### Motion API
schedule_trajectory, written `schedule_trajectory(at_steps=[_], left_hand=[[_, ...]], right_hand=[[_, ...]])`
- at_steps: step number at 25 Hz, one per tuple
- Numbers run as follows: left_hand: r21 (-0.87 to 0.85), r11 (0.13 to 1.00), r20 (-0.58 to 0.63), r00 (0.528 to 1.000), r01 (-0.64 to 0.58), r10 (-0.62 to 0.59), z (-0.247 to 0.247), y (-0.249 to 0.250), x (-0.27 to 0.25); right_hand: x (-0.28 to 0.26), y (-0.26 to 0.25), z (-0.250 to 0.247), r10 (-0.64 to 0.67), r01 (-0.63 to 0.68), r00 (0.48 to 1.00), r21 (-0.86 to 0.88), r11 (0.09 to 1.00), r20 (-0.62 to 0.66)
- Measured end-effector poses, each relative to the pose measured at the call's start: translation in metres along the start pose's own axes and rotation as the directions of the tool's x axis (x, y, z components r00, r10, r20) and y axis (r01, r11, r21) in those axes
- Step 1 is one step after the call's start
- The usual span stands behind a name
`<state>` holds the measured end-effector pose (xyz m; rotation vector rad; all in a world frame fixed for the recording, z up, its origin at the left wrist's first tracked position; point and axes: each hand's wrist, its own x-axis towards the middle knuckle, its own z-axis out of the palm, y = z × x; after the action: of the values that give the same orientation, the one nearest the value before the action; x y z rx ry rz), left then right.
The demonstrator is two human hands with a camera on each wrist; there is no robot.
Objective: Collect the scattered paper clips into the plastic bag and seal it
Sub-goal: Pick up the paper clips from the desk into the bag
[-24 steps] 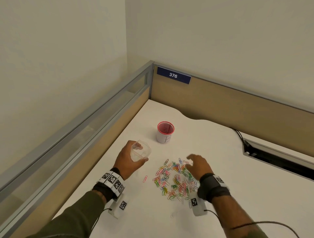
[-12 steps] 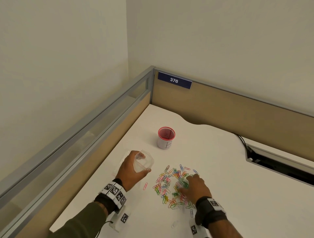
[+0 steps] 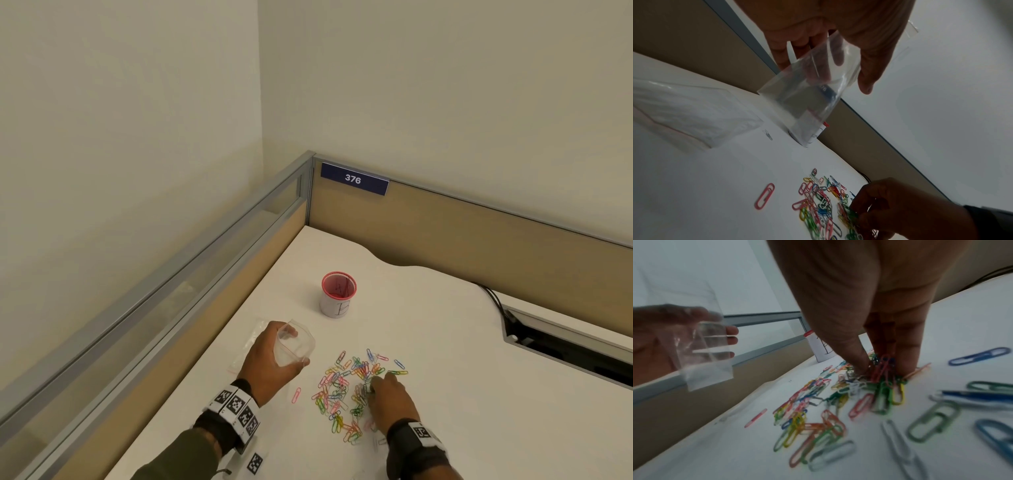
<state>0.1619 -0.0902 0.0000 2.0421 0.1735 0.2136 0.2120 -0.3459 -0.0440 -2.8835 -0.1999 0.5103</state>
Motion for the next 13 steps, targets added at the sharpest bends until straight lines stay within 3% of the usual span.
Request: schedule_trajectory(at_steps=[4, 13], left_hand=[[-0.001, 1.0, 0.001, 1.0, 0.014, -0.014, 0.0, -0.002, -0.004], [0.013, 1.0, 0.036, 0.999, 0.019, -0.02, 0.007, 0.003, 0.001]], right_hand=[[-0.001, -0.008, 0.008, -0.027, 0.029, 0.996, -0.02, 0.999, 0.09], [0.002, -0.019, 0.001, -0.097, 0.095, 0.995, -0.065, 0.993, -0.035]])
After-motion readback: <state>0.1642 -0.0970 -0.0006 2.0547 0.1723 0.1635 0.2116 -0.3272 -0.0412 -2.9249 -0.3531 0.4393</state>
